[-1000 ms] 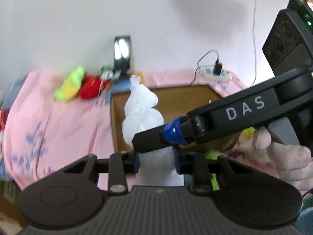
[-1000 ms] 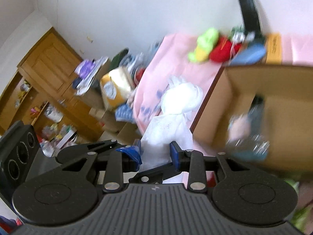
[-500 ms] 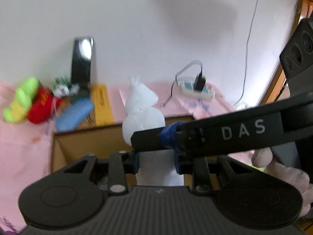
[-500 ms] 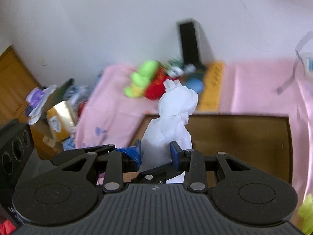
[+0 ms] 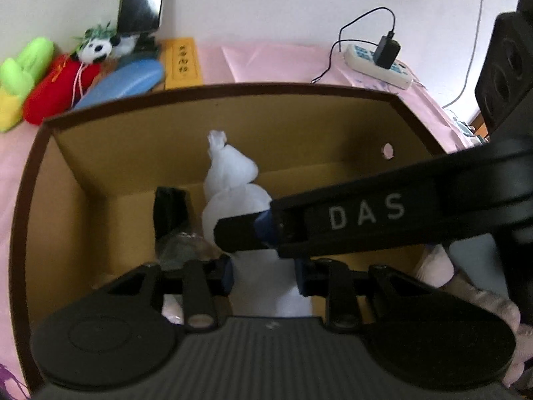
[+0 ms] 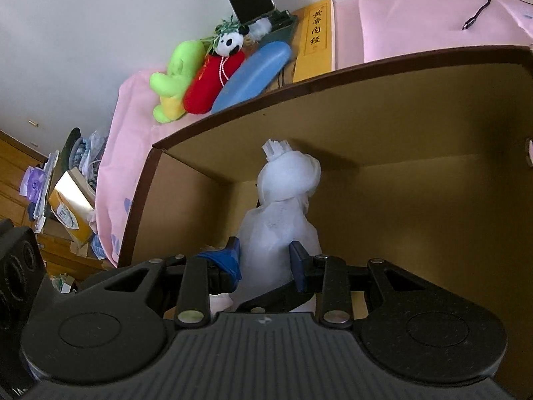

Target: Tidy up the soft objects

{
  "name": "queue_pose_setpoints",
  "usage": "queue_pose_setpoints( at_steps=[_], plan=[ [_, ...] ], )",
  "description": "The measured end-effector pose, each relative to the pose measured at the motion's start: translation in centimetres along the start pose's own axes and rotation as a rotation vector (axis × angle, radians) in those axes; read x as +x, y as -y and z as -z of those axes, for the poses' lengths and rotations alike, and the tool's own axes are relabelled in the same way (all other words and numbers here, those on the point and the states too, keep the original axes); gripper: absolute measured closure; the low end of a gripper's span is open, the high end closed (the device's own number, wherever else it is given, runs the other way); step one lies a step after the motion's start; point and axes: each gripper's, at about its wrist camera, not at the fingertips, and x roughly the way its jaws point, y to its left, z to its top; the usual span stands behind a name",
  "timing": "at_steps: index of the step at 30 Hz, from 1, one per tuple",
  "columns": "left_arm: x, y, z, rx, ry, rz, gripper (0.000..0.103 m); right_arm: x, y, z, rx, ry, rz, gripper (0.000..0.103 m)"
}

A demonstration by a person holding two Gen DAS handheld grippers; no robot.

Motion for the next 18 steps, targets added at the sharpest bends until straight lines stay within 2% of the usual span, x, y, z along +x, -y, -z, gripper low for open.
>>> queue_pose_setpoints(
  at_steps=[4,9,11,15,18],
  plan=[
    [0.6,-0.1,-0.2,-0.011,-0.036,-0.019,0.068,0.2,0.0,0.2,0.007,-0.005,0.032,0.086],
    [0.8,-0.2,-0.3,-0.036,-0.047,-0.058,0.045,0.1,0.8,0.3,0.037,0.019,0.080,0.086],
    [0.8,-0.2,-0.3,-0.036,-0.041,-0.076,0.041,0.0,1.2,0.3,0.053,0.036,0.083,0.086],
    [0.8,-0.1,-0.3,-0.037,-0.042,-0.103,0.040,0.3,1.0,0.5,0.038,0.035,0.075,0.086],
    [0.9,-0.1,-0.3,-0.035,-0.043,-0.128,0.040,0.5,0.1,1.0,-0.039,0.020,0.065,0.086]
  ],
)
